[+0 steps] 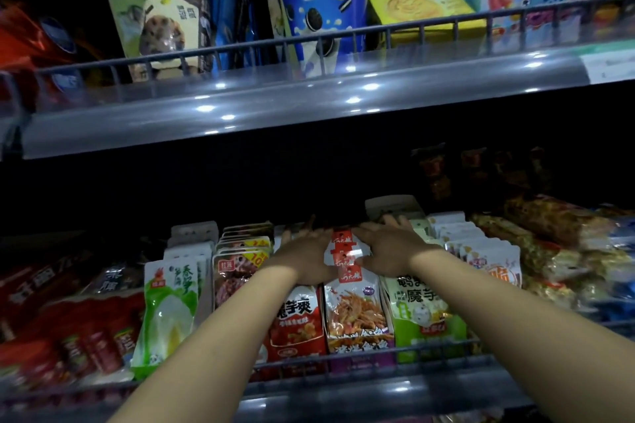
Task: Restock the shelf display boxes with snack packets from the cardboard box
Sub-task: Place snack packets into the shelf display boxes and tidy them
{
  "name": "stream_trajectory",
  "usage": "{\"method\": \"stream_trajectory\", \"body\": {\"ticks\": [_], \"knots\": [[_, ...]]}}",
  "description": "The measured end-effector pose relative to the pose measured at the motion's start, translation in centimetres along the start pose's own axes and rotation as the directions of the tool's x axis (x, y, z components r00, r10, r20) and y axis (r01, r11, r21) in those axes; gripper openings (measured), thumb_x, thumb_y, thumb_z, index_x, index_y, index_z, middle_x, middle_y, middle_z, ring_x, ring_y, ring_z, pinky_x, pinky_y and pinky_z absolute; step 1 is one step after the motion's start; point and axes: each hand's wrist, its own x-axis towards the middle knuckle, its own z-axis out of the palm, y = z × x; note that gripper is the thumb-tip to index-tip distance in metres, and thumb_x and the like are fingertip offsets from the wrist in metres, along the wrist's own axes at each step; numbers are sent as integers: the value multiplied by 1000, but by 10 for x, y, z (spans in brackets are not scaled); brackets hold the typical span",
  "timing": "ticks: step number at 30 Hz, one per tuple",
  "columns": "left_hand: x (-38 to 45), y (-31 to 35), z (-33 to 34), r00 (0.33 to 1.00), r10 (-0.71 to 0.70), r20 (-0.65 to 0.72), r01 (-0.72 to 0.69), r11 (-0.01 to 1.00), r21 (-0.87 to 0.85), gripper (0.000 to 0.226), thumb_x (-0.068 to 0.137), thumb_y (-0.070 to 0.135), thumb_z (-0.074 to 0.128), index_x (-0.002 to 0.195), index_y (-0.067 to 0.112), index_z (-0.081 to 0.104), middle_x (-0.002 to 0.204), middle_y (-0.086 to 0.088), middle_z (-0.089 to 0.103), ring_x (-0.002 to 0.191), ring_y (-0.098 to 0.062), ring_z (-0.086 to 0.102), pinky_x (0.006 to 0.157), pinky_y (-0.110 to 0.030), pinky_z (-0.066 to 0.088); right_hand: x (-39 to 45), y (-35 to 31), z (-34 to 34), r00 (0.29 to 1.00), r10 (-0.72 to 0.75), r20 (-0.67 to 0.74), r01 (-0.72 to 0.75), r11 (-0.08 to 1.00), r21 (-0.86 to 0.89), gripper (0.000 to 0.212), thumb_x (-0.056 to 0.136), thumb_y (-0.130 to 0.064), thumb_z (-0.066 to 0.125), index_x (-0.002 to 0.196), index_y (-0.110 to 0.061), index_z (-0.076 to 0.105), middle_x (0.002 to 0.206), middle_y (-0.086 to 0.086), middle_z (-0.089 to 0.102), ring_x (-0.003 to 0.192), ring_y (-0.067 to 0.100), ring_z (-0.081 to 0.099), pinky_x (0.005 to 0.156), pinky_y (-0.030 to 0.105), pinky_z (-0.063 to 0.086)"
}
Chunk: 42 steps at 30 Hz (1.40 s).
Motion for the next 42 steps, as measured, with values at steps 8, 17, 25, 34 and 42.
{"method": "stream_trajectory", "body": {"ticks": [8, 17, 25, 34, 42], "knots": [[-67, -6, -47, 991, -75, -108, 54, 981, -184, 57, 94, 53, 41, 145, 29, 33, 154, 5, 26, 141, -16, 23, 115, -33, 12, -31, -19, -25, 990, -5, -143, 29, 986, 165, 61, 94, -54, 36, 148, -36, 15, 156, -11, 15, 142, 22, 9, 111, 36, 10], [-112, -38, -9, 995, -92, -48, 77, 966, -247, 75, 95, 37, 51, 151, 31, 0, 159, 5, 8, 140, -16, 28, 107, -26, 31, -38, -82, -1, 982, -172, -73, 187, 923, 336, 62, 97, -47, 38, 150, -30, 12, 158, -6, 11, 145, 16, 12, 117, 32, 14], [-86, -30, 15, 988, -112, -107, 73, 946, -316, 61, 99, 14, 44, 148, 32, 14, 159, 9, 5, 144, -14, 11, 116, -31, 11, -19, -92, 35, 986, 3, -169, 71, 899, 432, 60, 96, -31, 48, 148, -31, 18, 156, -8, 20, 142, 17, 19, 114, 30, 22], [-62, -54, 15, 999, -42, 8, 41, 998, 53, 73, 98, 34, 39, 149, 25, -12, 155, 7, -23, 138, -7, -28, 112, -39, -22, 0, -84, 26, 997, -49, -59, 61, 970, 237, 75, 96, -38, 48, 150, -28, -3, 156, -9, -15, 145, 15, -13, 116, 34, -3], [-70, -55, 21, 997, -29, -77, 20, 992, -123, 69, 99, 33, 38, 149, 28, -10, 155, 9, -22, 138, -5, -26, 114, -32, -14, -1, -86, 20, 996, -81, -40, 87, 980, 179, 72, 96, -42, 43, 151, -26, -1, 157, -7, -14, 144, 14, -15, 115, 33, -10]]}}
